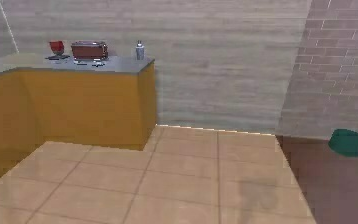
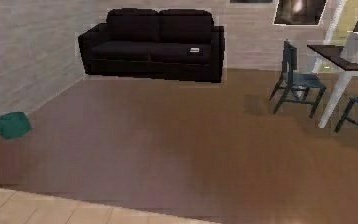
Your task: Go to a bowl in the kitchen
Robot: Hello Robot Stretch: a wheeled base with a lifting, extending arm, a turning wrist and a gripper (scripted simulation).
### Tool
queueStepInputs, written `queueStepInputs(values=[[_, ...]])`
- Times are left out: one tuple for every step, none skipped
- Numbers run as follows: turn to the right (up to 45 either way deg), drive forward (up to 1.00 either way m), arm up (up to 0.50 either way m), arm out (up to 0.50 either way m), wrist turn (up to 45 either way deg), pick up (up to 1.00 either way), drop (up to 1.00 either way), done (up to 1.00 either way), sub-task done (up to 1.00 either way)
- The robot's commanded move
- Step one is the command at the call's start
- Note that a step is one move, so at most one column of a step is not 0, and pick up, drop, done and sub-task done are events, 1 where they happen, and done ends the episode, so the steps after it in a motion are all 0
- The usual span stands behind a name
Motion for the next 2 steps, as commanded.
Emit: queueStepInputs(values=[[0.0,0.15,0.0,0.0,0.0,0.0,0.0,0.0,0.0],[-33.0,0.0,0.0,0.0,0.0,0.0,0.0,0.0,0.0]])
